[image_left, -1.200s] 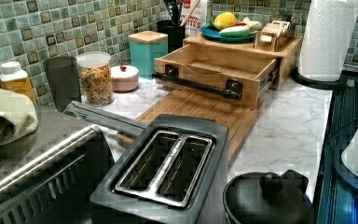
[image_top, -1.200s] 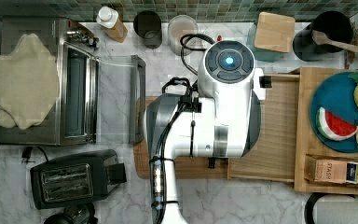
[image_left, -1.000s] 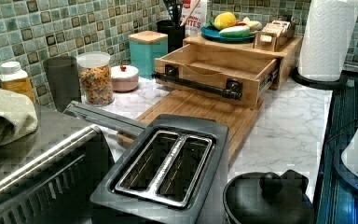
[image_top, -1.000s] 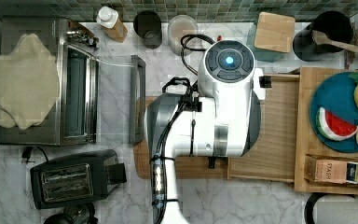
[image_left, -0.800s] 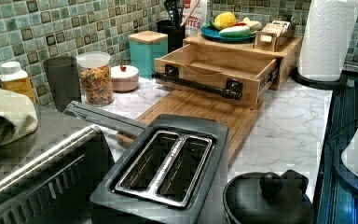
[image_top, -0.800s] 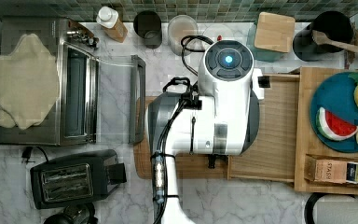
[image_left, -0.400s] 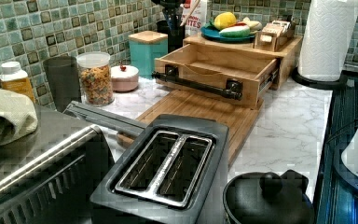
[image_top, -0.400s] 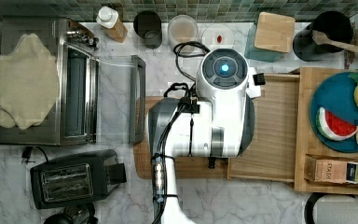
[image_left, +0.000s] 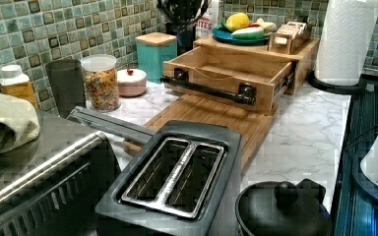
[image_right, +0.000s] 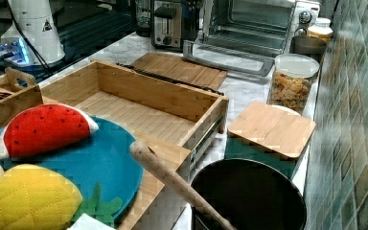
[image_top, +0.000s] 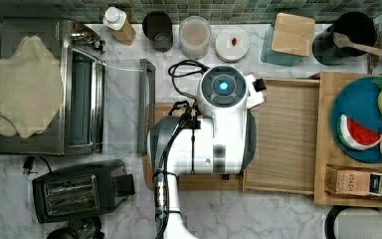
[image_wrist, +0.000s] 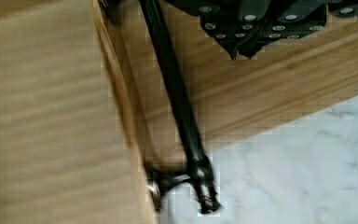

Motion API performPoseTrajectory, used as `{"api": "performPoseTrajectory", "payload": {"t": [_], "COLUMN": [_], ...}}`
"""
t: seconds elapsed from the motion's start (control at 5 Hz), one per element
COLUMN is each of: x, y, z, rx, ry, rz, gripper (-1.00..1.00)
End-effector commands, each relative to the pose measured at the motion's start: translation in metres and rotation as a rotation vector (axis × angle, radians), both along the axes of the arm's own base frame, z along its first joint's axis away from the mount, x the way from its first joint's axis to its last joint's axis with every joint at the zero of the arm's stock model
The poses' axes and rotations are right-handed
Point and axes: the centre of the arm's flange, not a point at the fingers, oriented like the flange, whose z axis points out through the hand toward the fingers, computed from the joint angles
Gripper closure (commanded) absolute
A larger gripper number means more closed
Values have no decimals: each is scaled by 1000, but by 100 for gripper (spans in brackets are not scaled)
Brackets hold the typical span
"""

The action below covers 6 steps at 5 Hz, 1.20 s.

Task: Close the drawer.

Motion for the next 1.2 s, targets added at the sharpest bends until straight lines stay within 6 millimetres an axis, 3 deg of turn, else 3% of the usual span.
{"api": "performPoseTrajectory", "payload": {"t": [0.2, 0.6, 0.8, 1.0, 1.2], "x": [-18, -9, -16, -21, -27], "y": [43, 16, -2, -7, -18], "z": [-53, -101, -120, -127, -119], "rx": [-18, -22, 1, -6, -45], "ry": [-42, 23, 14, 1, -34], "rz": [140, 171, 203, 195, 198], "gripper": [100, 100, 100, 100, 100]}}
